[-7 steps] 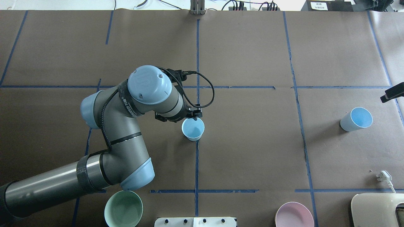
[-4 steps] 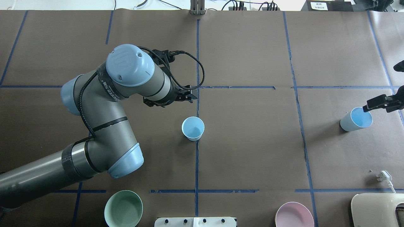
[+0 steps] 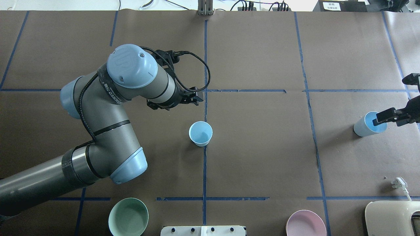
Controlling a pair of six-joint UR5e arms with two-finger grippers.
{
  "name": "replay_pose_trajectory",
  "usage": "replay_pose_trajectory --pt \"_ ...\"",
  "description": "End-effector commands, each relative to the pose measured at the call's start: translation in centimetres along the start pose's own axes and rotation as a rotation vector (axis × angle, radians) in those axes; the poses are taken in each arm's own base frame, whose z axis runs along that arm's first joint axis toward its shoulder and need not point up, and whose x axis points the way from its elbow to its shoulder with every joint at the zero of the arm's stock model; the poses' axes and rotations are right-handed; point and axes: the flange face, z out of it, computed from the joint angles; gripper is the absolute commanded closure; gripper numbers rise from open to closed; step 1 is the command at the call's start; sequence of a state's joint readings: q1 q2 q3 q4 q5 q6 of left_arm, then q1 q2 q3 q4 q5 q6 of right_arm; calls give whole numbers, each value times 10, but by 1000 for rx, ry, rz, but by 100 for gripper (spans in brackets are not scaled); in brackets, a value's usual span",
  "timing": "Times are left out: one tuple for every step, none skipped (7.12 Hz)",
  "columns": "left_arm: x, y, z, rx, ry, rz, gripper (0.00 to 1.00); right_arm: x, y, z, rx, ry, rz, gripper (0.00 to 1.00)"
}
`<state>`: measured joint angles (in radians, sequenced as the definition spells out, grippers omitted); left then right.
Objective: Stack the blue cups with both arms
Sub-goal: 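Grasp the other light-blue cup with the right gripper while the left arm withdraws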
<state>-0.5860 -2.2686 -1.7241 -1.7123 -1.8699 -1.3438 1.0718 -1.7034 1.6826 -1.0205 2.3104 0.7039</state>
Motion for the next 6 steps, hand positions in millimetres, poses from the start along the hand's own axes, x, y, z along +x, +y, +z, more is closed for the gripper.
replay_pose_trajectory --pt "0 0 -3 2 4 -1 0 -14 3 13 -21 4 48 77" --pt "1 1 -6 4 11 3 0 -20 5 20 -34 8 42 99" --pt "0 0 -7 5 11 2 0 -23 5 18 -29 4 36 100" --pt "-3 -3 -9 10 11 -1 0 -37 5 5 -8 -17 15 100" --pt "-8 -18 -20 34 19 -11 0 -58 5 -12 10 -47 -14 100" --pt "-32 -31 -41 43 30 -19 0 -102 -10 -36 43 -91 11 100"
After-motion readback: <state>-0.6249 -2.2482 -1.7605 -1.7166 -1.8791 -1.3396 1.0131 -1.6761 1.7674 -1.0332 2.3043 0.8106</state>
